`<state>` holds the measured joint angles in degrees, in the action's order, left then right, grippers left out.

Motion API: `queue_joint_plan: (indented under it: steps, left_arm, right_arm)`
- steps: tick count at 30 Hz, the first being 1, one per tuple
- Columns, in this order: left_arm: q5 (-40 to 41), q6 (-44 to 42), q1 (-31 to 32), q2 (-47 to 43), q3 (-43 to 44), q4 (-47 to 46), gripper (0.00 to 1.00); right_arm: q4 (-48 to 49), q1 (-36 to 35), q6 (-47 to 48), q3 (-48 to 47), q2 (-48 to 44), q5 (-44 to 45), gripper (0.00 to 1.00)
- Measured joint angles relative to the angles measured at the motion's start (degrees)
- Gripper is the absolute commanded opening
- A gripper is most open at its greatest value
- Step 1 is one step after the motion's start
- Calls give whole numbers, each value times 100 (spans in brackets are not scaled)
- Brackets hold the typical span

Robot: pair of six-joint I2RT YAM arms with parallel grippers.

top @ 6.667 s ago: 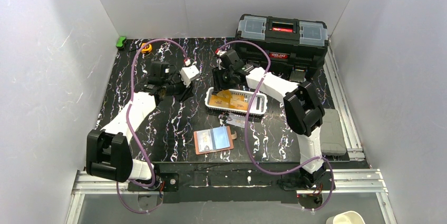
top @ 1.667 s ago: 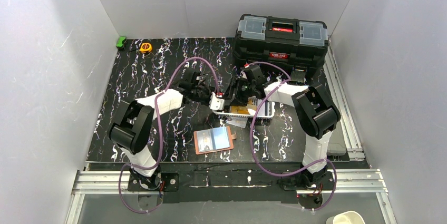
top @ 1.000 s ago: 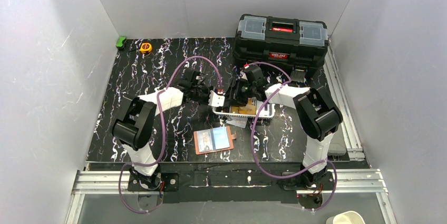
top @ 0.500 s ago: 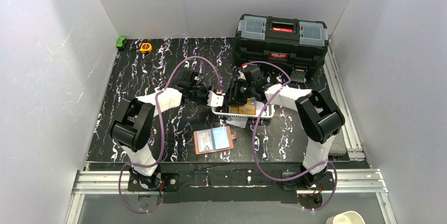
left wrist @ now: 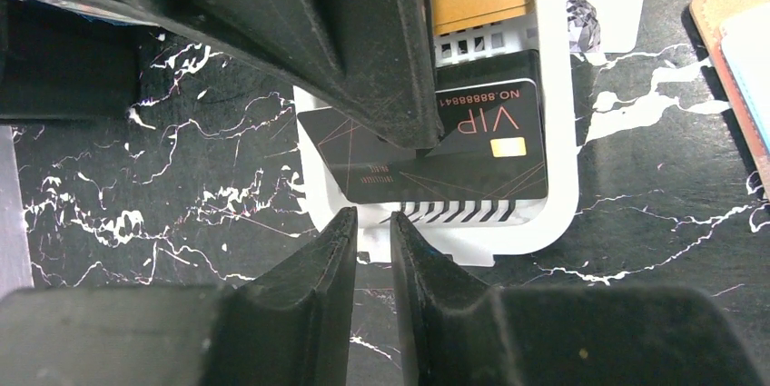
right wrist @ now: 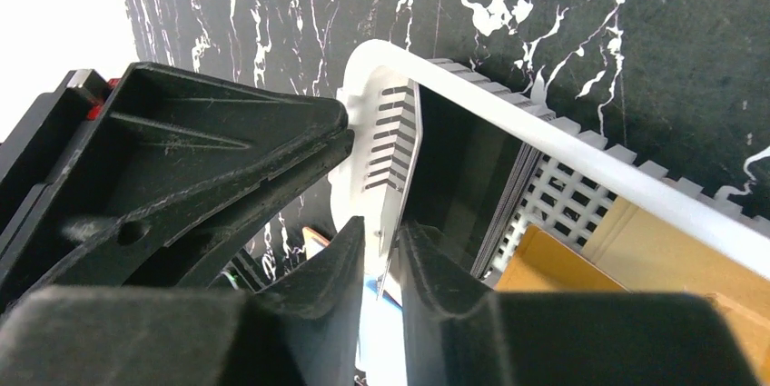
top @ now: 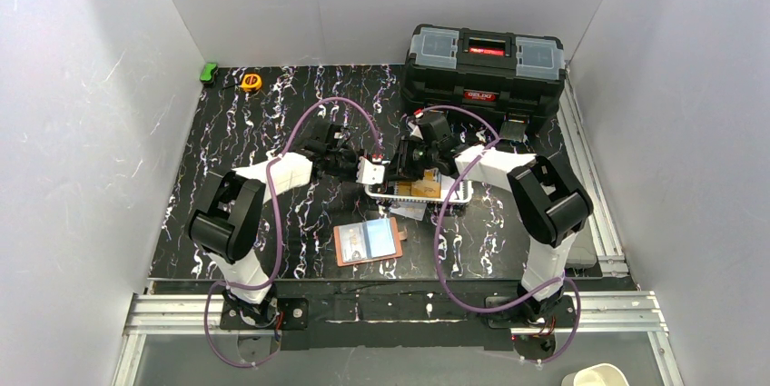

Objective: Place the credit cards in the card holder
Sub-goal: Pick up the credit card from the storage box.

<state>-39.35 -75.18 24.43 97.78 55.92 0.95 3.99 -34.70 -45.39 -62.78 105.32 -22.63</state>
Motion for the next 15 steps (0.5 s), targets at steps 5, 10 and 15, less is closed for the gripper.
queue_joint_plan:
  steps: [5, 10, 15]
  left_arm:
    - [2, 44, -7, -7, -7, -2, 19]
    - [11, 90, -11, -15, -7, 0, 18]
    - [42, 264, -48, -61, 20, 116, 22]
  right_arm:
    - [50, -24, -72, -11, 168, -57, 26]
    - [2, -70, -39, -197, 321, -50, 9]
    - [-131, -74, 109, -225, 308, 109, 1]
